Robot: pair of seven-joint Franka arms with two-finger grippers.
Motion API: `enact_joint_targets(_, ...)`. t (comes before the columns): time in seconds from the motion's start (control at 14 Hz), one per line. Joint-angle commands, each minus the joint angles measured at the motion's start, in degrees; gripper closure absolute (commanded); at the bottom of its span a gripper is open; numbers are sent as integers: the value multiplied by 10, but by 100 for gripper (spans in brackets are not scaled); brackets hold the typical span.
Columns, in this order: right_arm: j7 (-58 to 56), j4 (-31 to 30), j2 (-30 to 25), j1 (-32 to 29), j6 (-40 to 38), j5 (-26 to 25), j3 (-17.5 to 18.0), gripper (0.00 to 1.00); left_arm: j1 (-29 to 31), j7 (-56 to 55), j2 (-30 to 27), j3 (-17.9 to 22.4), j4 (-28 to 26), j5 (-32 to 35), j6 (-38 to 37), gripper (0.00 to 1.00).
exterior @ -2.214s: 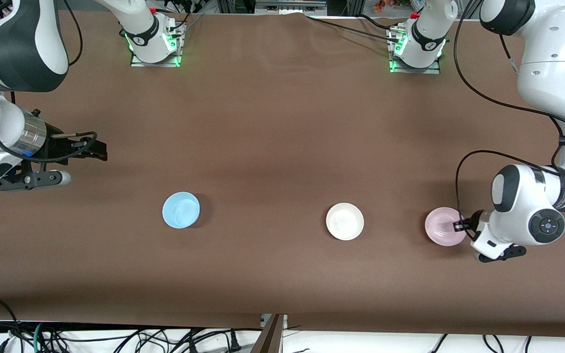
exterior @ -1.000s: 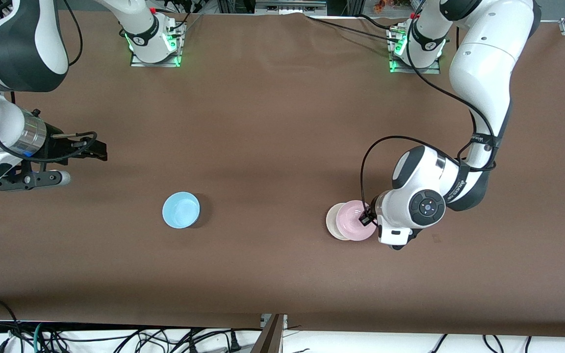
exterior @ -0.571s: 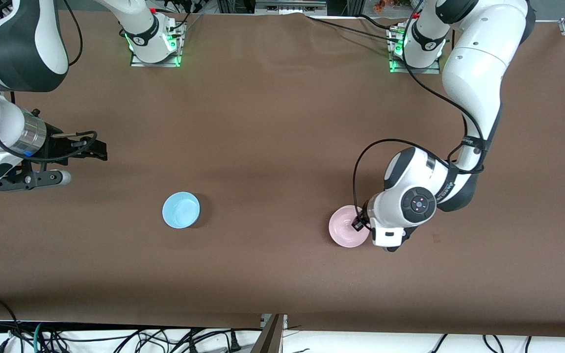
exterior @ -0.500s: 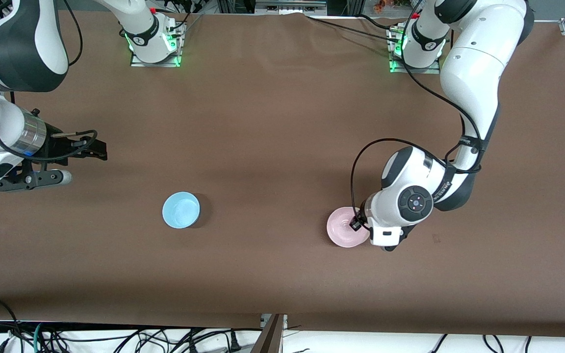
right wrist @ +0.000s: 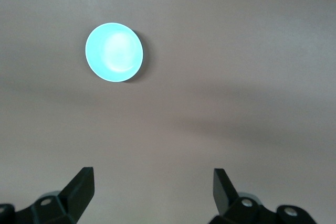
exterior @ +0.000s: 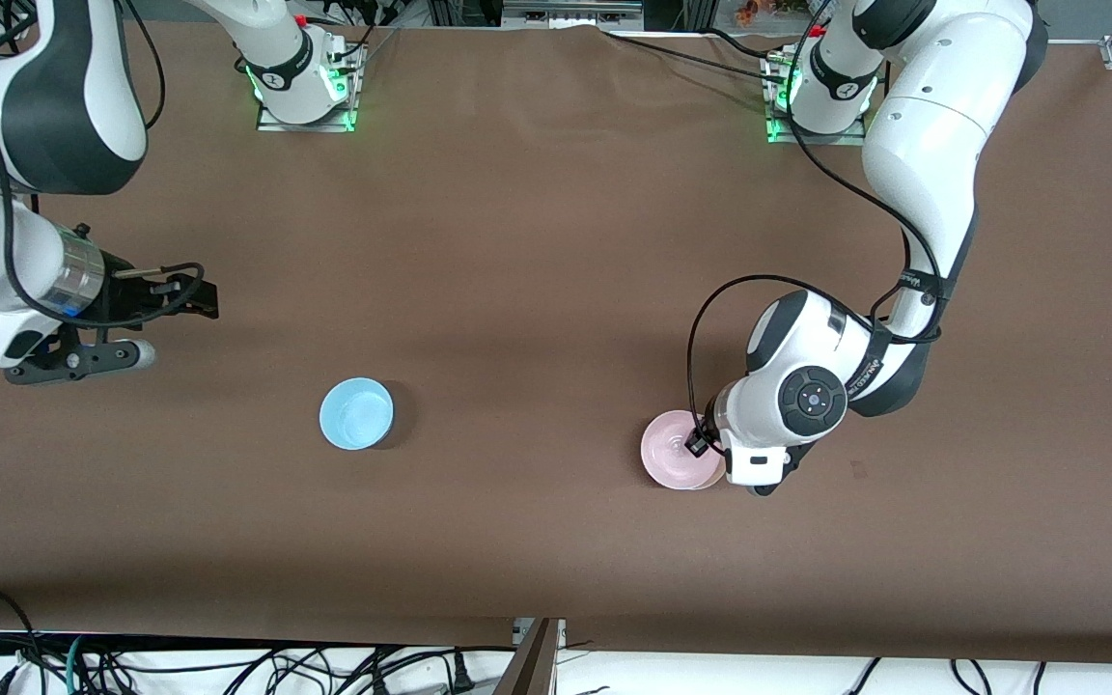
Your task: Stack pink and blue bowls on white bowl
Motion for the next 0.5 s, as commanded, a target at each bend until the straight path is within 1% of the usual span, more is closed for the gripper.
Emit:
enact_joint_targets(0.0, -2, 8, 1, -2, -3, 7, 2, 0, 5, 40, 0, 3, 1, 0, -1, 100)
enact_joint_targets(0.43, -2, 8, 1, -2, -2, 8, 2, 0, 44, 122, 5, 4, -2, -1, 4, 100)
